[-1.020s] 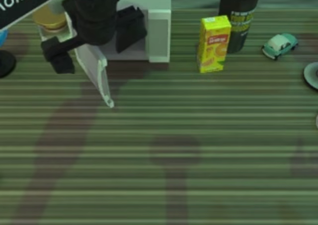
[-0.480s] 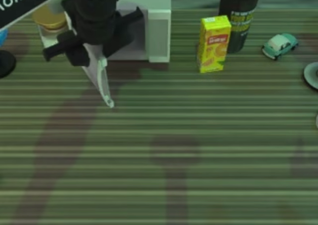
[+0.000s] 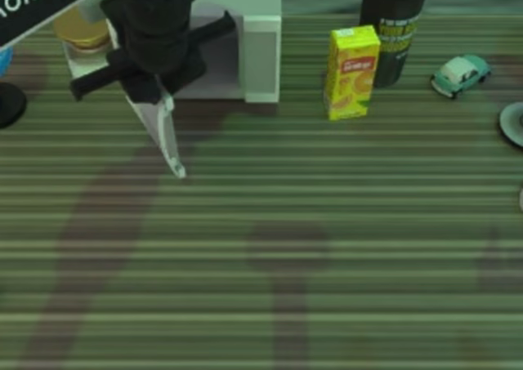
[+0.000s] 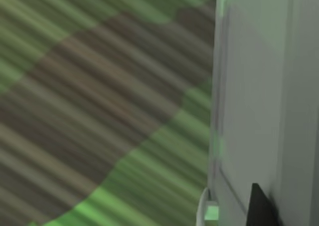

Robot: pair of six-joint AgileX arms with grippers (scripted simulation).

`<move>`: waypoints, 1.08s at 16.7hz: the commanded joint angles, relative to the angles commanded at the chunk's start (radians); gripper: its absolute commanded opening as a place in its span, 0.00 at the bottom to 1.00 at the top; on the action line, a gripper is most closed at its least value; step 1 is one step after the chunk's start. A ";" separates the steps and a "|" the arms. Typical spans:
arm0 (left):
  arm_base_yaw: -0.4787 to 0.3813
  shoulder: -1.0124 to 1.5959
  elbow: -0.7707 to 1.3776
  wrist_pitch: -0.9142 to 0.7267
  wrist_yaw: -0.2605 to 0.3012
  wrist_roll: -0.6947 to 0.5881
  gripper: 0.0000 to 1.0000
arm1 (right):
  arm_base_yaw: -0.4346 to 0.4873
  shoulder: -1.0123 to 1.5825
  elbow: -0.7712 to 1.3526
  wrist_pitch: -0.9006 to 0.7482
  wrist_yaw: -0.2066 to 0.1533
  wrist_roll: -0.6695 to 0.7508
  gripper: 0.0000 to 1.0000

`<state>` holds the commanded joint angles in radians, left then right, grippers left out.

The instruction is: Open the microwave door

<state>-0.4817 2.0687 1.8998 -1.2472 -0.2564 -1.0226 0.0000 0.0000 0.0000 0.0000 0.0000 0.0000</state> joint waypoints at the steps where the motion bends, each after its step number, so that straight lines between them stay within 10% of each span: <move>1: 0.000 0.000 0.000 0.000 0.000 0.000 0.00 | 0.000 0.000 0.000 0.000 0.000 0.000 1.00; 7: 0.005 0.023 0.038 -0.037 0.023 0.006 0.00 | 0.000 0.000 0.000 0.000 0.000 0.000 1.00; 18: 0.089 0.201 0.431 -0.385 0.260 0.086 0.00 | 0.000 0.000 0.000 0.000 0.000 0.000 1.00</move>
<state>-0.3931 2.2692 2.3311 -1.6327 0.0037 -0.9363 0.0000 0.0000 0.0000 0.0000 0.0000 0.0000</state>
